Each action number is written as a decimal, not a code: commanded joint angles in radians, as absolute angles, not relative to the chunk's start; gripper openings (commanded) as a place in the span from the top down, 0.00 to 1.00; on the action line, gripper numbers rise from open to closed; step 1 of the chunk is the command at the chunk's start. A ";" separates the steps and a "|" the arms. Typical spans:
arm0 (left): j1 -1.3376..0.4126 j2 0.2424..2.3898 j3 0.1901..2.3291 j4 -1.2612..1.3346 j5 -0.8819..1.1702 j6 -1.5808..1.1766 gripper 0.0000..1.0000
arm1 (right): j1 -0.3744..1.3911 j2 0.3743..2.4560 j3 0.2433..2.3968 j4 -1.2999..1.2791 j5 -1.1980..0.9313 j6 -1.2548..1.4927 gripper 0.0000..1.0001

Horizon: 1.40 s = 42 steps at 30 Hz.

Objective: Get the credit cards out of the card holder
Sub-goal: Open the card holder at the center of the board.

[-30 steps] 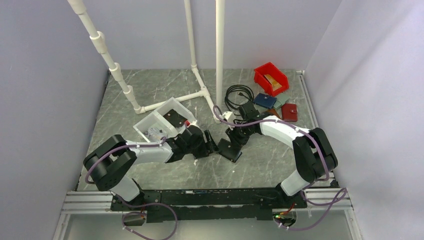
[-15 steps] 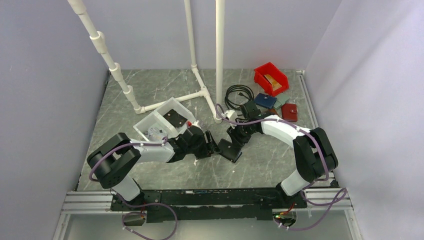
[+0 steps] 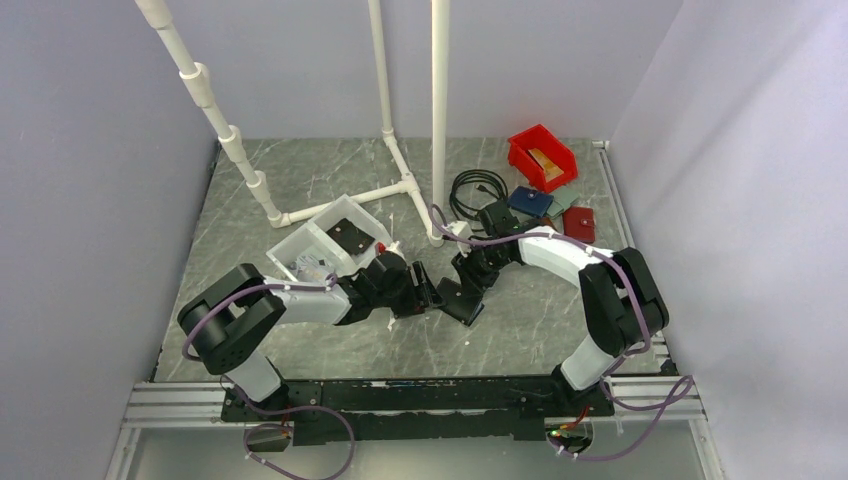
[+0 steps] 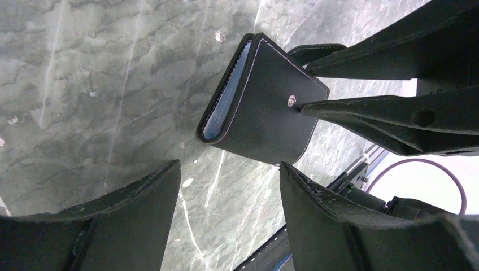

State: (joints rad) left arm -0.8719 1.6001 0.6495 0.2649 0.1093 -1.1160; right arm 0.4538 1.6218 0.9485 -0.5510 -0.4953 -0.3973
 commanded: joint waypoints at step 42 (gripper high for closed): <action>-0.876 1.490 0.444 0.686 0.037 -1.243 0.22 | 0.446 1.643 1.026 -0.675 -0.940 -0.436 0.85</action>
State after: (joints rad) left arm -0.8719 1.5223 0.4534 0.5987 0.0666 -1.2282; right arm 0.4381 1.6497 0.9874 -0.6556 -0.8780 -0.3950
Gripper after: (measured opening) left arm 0.777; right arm 0.150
